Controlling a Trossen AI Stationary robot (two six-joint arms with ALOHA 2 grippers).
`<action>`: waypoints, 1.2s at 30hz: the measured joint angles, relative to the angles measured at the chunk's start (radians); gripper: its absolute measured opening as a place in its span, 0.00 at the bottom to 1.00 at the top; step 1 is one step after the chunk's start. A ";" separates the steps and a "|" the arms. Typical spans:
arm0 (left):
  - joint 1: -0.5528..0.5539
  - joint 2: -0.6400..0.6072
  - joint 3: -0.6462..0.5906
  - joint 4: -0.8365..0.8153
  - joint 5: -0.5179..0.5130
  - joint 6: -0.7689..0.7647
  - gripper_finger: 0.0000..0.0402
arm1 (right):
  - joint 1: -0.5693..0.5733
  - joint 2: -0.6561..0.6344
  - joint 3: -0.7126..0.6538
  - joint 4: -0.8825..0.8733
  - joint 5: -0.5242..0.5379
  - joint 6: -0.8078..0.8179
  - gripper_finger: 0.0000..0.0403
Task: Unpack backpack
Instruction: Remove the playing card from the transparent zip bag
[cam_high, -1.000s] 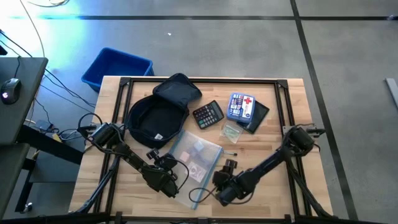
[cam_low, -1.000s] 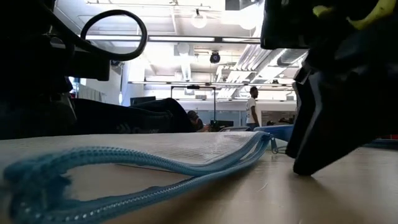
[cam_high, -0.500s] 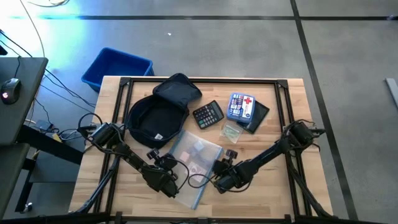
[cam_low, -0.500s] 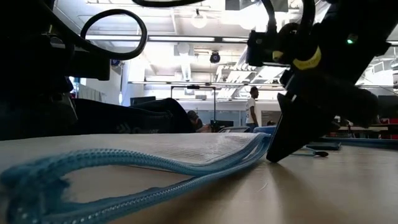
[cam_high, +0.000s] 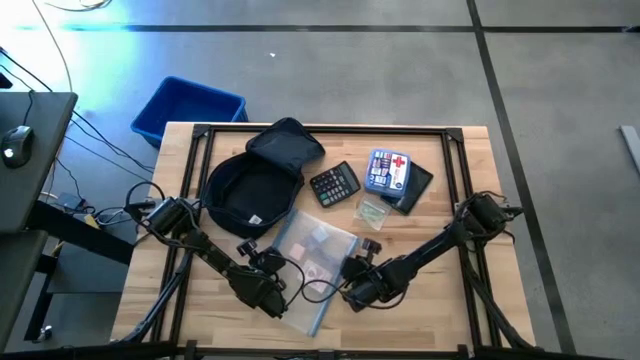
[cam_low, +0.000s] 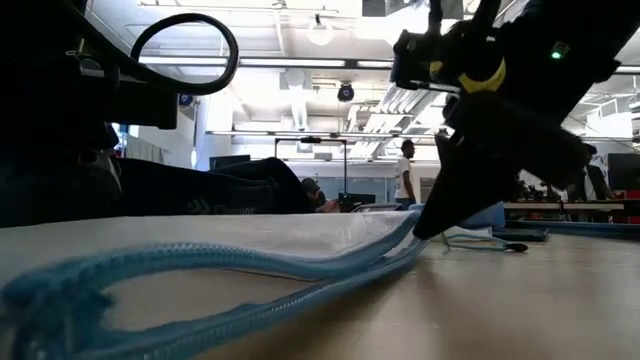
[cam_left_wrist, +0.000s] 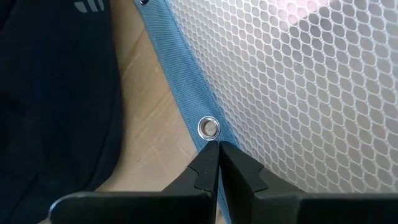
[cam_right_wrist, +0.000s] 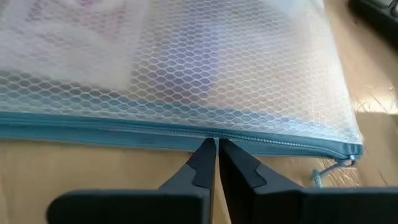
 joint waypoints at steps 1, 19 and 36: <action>0.000 0.000 0.000 0.000 0.000 0.000 0.00 | -0.003 0.000 -0.004 0.006 -0.001 0.000 0.01; -0.002 0.000 0.000 0.013 -0.003 -0.003 0.00 | 0.017 -0.004 -0.070 0.443 -0.101 -0.211 0.06; 0.025 -0.002 0.008 0.159 -0.019 -0.026 0.00 | 0.016 0.005 -0.069 0.556 -0.031 -0.281 0.80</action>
